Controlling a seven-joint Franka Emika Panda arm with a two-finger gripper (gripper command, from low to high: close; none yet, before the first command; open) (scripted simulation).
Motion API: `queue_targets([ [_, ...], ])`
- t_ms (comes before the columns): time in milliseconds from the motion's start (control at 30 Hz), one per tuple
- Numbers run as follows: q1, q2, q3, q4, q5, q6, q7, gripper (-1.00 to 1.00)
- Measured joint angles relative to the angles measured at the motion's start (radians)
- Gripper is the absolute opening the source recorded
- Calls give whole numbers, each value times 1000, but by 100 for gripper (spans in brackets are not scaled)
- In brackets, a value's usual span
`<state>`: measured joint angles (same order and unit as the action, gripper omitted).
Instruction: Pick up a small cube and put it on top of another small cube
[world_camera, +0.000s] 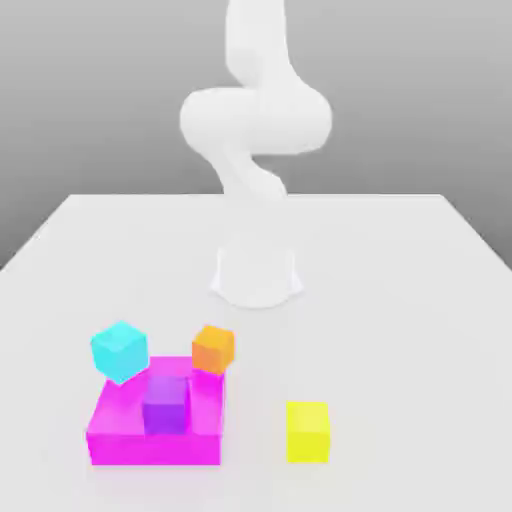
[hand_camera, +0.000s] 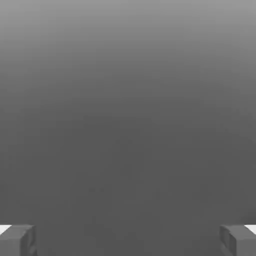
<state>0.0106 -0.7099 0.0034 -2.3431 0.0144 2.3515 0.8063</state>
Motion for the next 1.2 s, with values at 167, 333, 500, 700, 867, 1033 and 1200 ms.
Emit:
queue_targets([
  [167, 20, 189, 15, -89, 27, 107, 16, 0],
  [333, 38, 370, 37, -176, 41, 211, 39, 0],
  [500, 51, 551, 62, -262, 36, 315, 77, 0],
  [700, 75, 769, 73, -362, -22, 441, 157, 0],
  [867, 99, 950, 42, -350, -66, 582, 195, 0],
  [1033, 109, 1013, 29, -339, -76, 634, 203, -100],
  [1200, 105, 992, 33, -343, -76, 617, 204, -100],
])
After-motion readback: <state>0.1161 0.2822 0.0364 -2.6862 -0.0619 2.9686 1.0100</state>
